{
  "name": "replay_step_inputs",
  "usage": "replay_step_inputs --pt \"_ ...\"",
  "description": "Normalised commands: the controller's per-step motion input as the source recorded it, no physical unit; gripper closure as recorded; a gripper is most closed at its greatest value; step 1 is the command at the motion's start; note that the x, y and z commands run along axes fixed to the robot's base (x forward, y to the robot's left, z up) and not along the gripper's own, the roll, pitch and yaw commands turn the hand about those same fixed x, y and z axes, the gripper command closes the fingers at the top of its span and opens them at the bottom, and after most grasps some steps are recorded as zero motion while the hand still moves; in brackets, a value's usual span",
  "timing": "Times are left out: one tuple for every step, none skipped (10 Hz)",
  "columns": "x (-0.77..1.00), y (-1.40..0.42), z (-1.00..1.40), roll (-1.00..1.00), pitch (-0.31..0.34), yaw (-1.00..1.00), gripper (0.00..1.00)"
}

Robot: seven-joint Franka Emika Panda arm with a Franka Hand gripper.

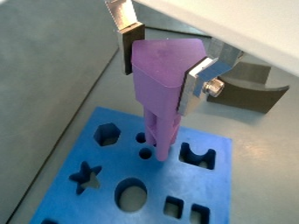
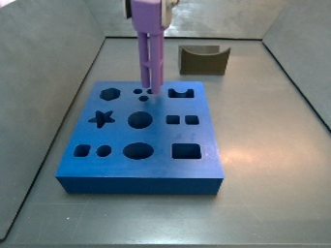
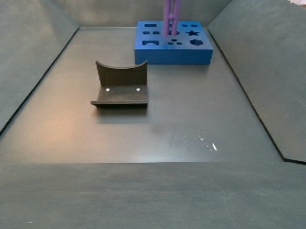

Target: Insert the 3 prong object.

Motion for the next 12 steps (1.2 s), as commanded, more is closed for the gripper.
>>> replay_step_inputs --pt "-0.10 0.08 -0.35 -0.21 -0.130 -0.67 1.00" --pt "-0.24 0.00 -0.31 -0.09 -0.060 -0.85 1.00" --pt "-0.25 0.00 -0.22 -0.02 -0.044 -0.89 1.00" --pt "-0.37 0.05 -0.12 -0.01 0.000 -0.80 1.00" --pt "-0.45 0.07 -0.10 0.00 0.000 -0.73 1.00" --pt "-0.15 0.11 -0.11 0.00 0.009 -0.49 1.00" --pt "0.02 0.07 -0.16 0.00 0.019 -0.27 1.00" --pt "0.12 0.00 -0.27 0.00 0.030 -0.19 1.00" --pt "0.09 0.00 -0.49 0.00 0.000 -0.15 1.00" --pt "0.13 0.00 -0.64 0.00 0.000 -0.10 1.00" --pt "0.17 0.00 -0.61 0.00 0.000 -0.15 1.00" --pt "0.13 0.00 -0.48 0.00 0.000 -0.18 1.00"
